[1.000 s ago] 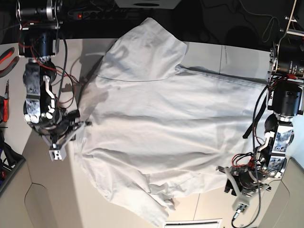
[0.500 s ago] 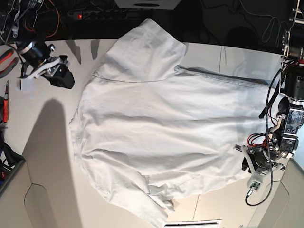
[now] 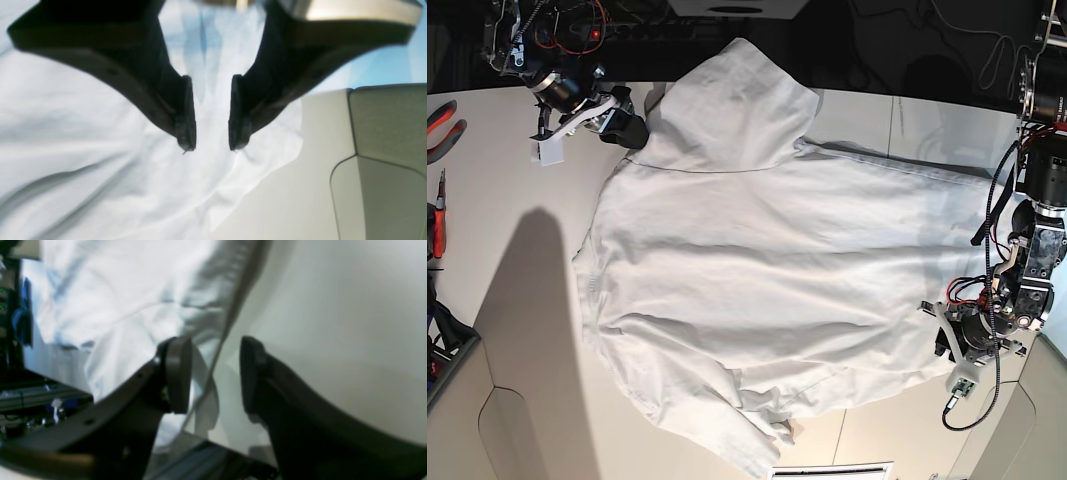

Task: Layout the t-shirt on the table in an organized manner, then fold the t-shirt properly
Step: 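Grasp the shirt edges with both grippers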

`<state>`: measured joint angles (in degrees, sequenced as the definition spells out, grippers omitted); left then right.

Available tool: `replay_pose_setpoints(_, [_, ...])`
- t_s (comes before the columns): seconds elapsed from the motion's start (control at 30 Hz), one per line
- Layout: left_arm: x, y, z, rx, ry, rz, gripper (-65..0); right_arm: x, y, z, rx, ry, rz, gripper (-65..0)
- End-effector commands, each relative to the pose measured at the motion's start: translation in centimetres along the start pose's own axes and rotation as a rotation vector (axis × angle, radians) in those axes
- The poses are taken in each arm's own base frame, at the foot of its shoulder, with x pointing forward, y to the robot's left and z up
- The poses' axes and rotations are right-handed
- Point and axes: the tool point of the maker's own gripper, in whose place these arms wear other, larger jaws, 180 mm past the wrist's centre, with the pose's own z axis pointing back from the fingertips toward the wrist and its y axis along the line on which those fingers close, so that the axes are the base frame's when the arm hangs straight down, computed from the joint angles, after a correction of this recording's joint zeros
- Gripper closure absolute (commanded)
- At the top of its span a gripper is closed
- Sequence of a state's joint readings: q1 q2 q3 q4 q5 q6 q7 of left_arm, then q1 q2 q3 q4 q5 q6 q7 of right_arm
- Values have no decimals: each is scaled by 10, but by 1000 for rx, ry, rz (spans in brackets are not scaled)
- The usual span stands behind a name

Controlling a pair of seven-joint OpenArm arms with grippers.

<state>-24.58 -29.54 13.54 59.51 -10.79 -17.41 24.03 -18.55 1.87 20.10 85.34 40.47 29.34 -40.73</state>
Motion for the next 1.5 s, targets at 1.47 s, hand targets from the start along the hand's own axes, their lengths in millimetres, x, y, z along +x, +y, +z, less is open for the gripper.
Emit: replay_pose_setpoints(1.47, [-158, 127, 128, 142, 20, 776, -274, -39, 41, -18, 104, 157, 50, 0])
